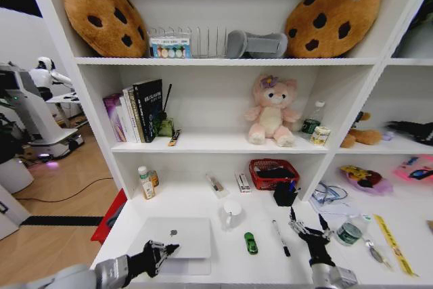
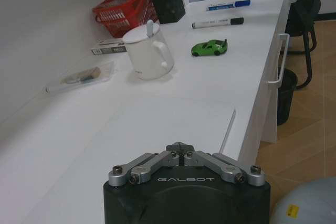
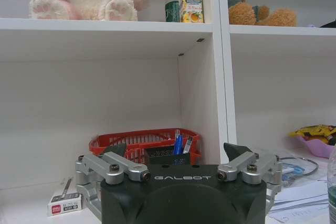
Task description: Organize the objects on the table.
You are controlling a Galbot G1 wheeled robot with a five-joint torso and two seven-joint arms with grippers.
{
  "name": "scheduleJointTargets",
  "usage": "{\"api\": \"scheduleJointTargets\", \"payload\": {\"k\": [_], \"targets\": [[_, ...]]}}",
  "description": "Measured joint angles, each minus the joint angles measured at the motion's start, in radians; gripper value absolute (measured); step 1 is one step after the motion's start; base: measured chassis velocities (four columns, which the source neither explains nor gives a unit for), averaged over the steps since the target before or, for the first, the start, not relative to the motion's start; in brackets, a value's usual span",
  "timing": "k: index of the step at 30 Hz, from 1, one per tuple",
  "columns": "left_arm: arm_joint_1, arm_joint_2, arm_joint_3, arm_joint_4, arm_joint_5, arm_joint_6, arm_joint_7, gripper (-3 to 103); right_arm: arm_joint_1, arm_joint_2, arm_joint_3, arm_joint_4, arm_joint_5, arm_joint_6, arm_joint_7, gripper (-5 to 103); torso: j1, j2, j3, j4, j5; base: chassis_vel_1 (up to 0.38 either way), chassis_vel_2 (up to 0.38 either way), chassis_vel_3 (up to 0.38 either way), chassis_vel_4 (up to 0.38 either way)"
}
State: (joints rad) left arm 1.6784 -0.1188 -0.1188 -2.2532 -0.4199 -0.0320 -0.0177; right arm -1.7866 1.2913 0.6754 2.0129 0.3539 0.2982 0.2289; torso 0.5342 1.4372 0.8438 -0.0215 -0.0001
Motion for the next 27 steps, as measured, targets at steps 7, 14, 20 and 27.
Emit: {"api": "scheduleJointTargets", "payload": {"k": [7, 14, 20, 27], "targets": [[0.002, -0.052, 0.005, 0.047, 0.029, -0.03, 0.0, 0, -0.005, 0.008, -0.007, 0.021, -0.032, -0.018, 0.002, 100, 0.0, 0.0, 0.0, -0.0001, 0.0002, 0.0, 0.0, 0.0, 0.0], [-0.007, -0.171, -0.16, 0.014, -0.091, -0.028, -0.081, 22, -0.037, -0.001, -0.003, 0.048, -0.041, -0.018, 0.001, 100, 0.0, 0.0, 0.0, -0.0004, 0.0003, 0.0, 0.0, 0.0, 0.0], [0.066, -0.39, -0.39, -0.039, -0.185, 0.007, -0.165, 43, -0.092, -0.022, 0.021, 0.079, -0.044, 0.0, -0.004, 100, 0.0, 0.0, 0.0, -0.0003, 0.0002, 0.0, 0.0, 0.0, 0.0], [0.203, -0.645, -0.701, 0.037, -0.281, 0.01, -0.159, 71, -0.162, -0.078, 0.071, 0.098, -0.019, 0.048, -0.032, 100, 0.0, 0.0, 0.0, 0.0003, 0.0001, 0.0, 0.0, 0.0, 0.0]]}}
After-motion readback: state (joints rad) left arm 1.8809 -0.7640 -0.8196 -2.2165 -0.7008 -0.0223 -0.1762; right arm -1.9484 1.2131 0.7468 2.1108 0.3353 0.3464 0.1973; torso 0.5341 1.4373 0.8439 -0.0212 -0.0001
